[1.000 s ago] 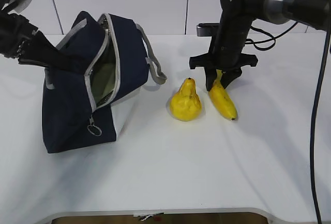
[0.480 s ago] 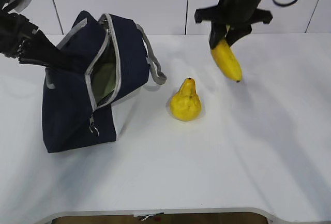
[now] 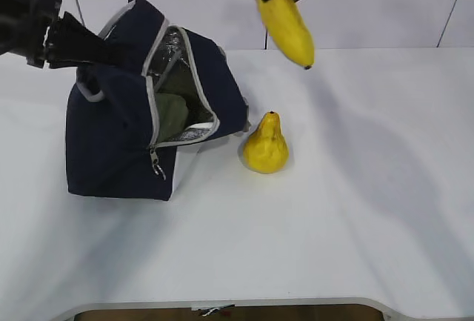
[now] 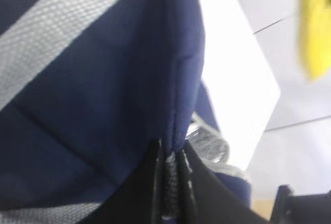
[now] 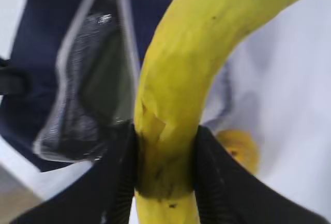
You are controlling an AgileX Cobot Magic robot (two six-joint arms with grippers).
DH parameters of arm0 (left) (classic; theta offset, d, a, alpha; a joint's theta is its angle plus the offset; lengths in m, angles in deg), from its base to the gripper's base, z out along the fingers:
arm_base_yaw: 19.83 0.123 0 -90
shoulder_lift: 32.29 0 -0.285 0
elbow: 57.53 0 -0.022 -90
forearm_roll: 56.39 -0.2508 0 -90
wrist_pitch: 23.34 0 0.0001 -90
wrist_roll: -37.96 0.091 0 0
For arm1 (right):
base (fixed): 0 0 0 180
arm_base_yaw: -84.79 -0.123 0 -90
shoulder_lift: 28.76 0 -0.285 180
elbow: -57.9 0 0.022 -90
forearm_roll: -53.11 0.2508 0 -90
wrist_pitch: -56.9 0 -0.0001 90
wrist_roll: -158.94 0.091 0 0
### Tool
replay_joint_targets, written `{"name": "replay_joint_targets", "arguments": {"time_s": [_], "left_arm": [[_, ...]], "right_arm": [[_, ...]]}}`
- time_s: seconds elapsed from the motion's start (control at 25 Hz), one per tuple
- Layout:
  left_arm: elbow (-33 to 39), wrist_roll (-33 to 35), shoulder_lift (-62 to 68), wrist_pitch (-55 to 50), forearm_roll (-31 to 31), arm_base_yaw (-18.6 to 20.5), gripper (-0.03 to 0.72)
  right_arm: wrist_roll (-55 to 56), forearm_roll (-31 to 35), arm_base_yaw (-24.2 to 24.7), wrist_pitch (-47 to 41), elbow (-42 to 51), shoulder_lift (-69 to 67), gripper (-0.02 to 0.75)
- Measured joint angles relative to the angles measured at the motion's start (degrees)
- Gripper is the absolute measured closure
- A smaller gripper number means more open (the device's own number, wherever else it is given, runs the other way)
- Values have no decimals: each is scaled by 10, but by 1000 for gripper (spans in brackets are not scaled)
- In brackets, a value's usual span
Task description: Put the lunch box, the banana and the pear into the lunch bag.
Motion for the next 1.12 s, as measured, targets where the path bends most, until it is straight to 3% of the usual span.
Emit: {"name": "replay_joint_targets", "arguments": {"time_s": [0.24,0.56,1.12], "left_arm": [[0,0,0,0,57,-22,673],[0,0,0,1,64,-48,673],[0,0,0,2,69,-53,673]], "right_arm": [[-51,119,-1,0,0,-55,472],[-111,259,-2,4,0,-128,472],[-140,282,-35,54,-3,-171,472]]}}
